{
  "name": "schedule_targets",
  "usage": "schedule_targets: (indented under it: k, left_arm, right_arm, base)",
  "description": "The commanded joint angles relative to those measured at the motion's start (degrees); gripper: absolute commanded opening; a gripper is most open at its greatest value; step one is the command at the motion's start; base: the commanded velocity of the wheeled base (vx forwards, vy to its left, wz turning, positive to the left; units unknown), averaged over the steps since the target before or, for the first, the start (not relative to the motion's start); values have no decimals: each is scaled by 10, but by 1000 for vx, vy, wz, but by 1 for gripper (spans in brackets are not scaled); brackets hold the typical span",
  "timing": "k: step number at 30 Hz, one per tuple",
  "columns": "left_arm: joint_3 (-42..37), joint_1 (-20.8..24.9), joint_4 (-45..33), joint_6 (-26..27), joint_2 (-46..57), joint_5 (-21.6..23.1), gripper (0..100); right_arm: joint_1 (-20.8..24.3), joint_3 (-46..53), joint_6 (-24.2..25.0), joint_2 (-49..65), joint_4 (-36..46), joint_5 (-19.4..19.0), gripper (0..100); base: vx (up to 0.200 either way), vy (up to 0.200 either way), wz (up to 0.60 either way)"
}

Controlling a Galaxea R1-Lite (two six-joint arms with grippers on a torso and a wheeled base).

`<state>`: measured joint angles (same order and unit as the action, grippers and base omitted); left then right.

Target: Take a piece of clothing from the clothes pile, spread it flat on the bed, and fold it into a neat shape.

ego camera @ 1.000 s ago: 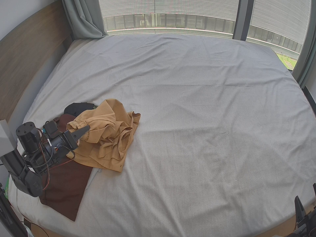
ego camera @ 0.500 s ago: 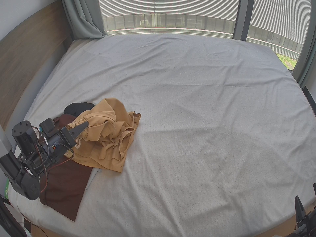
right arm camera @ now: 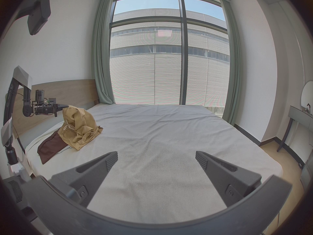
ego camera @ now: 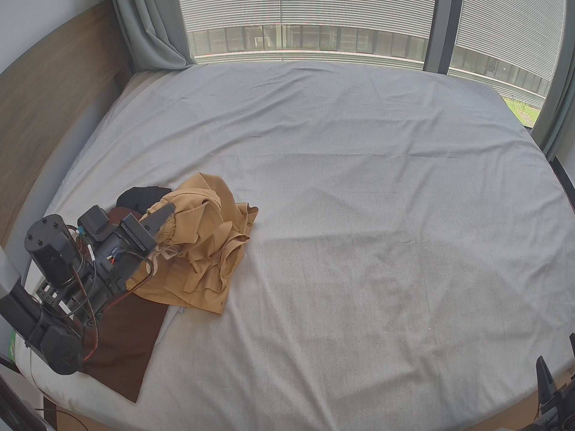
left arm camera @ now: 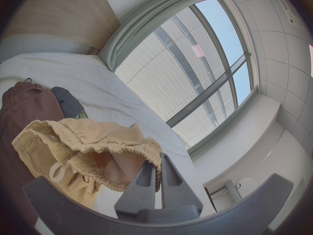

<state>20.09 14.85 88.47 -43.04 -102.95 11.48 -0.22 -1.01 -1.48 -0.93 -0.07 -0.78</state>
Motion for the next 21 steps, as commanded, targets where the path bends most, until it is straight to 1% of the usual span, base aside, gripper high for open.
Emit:
schedule_targets:
  k: [1,2,4,12,17,21]
  left_arm:
    - [11,40,0,-9,10,-39,0]
    - [16,55,0,-15,10,-63,0]
    - [19,66,0,-19,10,-74,0]
    - [21,102,0,-35,12,-77,0]
    - [29,125,0,-34,13,-94,0]
    - [33,135,0,-34,12,-94,0]
  right_arm:
    - [0,10,0,8,0,0,100]
    - [0,10,1,8,0,0,100]
    - [0,10,0,8,0,0,100]
    - [0,9,0,8,0,0,100]
    - [0,10,0,8,0,0,100]
    - [0,10,0,8,0,0,100]
  base:
    - [0,0,0]
    - [0,0,0]
    - [0,0,0]
    - [0,0,0]
    - [0,0,0]
    - [0,0,0]
